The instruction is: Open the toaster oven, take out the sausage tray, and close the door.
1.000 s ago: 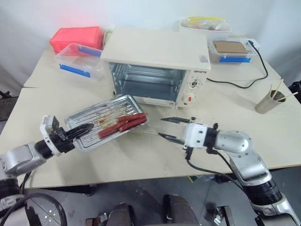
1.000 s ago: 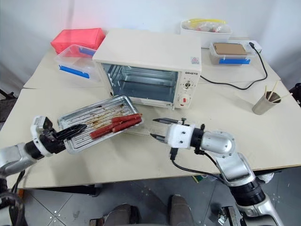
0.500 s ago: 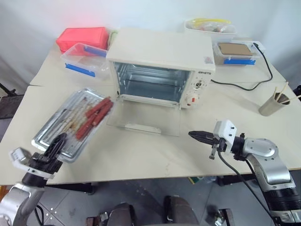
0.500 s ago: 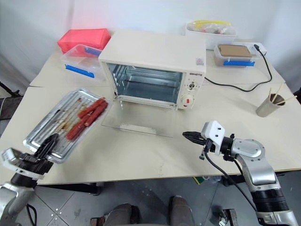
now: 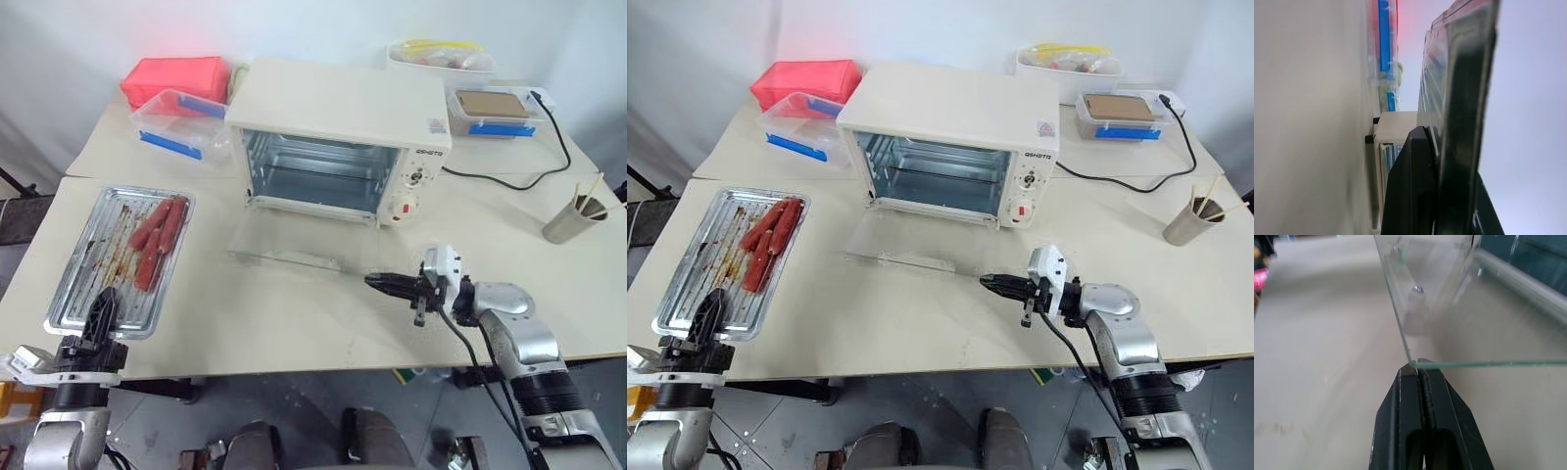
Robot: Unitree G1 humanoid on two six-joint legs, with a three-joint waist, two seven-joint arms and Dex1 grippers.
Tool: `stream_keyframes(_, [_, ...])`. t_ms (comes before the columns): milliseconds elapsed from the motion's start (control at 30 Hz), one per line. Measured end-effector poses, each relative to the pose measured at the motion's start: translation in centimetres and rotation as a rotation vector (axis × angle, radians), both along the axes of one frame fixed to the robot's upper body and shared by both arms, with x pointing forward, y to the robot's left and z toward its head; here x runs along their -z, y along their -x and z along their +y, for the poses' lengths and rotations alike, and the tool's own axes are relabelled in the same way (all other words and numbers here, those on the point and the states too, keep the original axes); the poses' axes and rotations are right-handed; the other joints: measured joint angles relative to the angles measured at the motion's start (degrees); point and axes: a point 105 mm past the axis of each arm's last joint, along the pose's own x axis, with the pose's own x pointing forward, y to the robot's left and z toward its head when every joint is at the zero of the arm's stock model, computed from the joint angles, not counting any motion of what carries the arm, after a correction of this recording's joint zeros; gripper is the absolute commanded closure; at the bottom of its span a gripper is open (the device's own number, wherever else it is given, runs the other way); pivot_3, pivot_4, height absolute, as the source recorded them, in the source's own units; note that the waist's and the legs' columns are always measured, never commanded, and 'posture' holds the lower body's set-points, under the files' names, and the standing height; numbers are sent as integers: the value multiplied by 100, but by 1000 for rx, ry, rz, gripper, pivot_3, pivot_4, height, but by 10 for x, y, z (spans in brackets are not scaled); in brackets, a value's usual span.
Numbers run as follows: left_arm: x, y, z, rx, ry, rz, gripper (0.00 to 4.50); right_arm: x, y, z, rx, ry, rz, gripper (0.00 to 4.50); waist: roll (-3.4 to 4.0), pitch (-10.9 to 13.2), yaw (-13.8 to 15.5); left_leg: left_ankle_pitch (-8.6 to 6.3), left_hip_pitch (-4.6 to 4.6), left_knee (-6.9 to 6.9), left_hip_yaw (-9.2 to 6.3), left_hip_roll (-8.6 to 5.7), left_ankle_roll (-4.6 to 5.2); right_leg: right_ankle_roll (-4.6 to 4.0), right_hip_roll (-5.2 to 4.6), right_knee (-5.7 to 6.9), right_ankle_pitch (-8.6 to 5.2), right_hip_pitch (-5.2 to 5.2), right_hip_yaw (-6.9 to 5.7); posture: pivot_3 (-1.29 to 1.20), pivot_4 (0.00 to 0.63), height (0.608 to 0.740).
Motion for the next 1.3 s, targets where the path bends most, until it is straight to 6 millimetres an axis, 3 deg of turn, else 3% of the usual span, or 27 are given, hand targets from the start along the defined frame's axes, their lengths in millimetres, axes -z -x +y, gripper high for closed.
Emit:
stream_keyframes(200, [0, -5, -5, 20, 5, 4, 4500, -34, 0, -5, 42, -174, -48, 4440, 0, 0, 9, 0, -2, 0, -2, 0, 1, 0, 0, -1, 0, -1, -1, 0, 150, 740])
stream_keyframes(333, [2, -12, -22, 119, -33, 47, 4500, -101, 1, -17, 78, -358, -139, 4440, 3, 1, 69, -2, -2, -1, -18, 2, 3, -1, 0, -1, 1, -4, 3, 0, 150, 740])
stream_keyframes(433, [2, -15, -30, 160, -46, 51, 4500, -121, 10, -19, 60, -366, -175, 4440, -3, -2, 93, -4, -4, -8, -22, 6, 4, -2, 7, -12, 0, -4, -1, 0, 150, 740])
stream_keyframes(567, [-6, -22, -33, 193, -77, 30, 4500, -108, 19, -20, 51, -280, -158, 4440, -3, -2, 123, -4, -14, -3, -9, -2, 5, -2, 3, -14, 1, -2, -1, 0, 150, 740])
stream_keyframes(667, [-8, -26, -37, 234, -95, 26, 4500, -98, 23, -24, 58, -249, -133, 3866, -3, -2, 114, -4, -13, -2, -8, -1, 5, -1, 4, -14, 1, -2, 0, 0, 150, 740])
stream_keyframes(867, [0, -37, -50, 398, -125, 55, 4500, -75, 44, -43, 82, -134, -114, 1835, -1, -2, 146, -4, -12, -3, -4, -4, 5, -1, 6, -15, 1, 1, -3, 0, 150, 740])
stream_keyframes(967, [4, -49, -65, 570, -152, 66, 4500, -51, 66, -56, 81, -37, -62, 820, -1, -3, 246, -3, -10, -1, -4, -8, 5, -1, 6, -18, 1, 7, -2, 0, 150, 740])
stream_keyframes(1033, [4, -52, -71, 637, -157, 63, 4500, -48, 71, -58, 83, -21, -66, 108, 0, -4, 233, -3, -5, 0, -2, -8, 5, 2, 5, -17, 3, 7, 5, 0, 150, 740])
stream_keyframes(1300, [9, -73, -106, 989, -174, 125, 4500, -36, 99, -79, 194, 49, -46, 50, 15, -11, 274, -1, 7, -2, -4, -13, 2, 2, 4, -17, 4, 21, 4, 0, 150, 740])
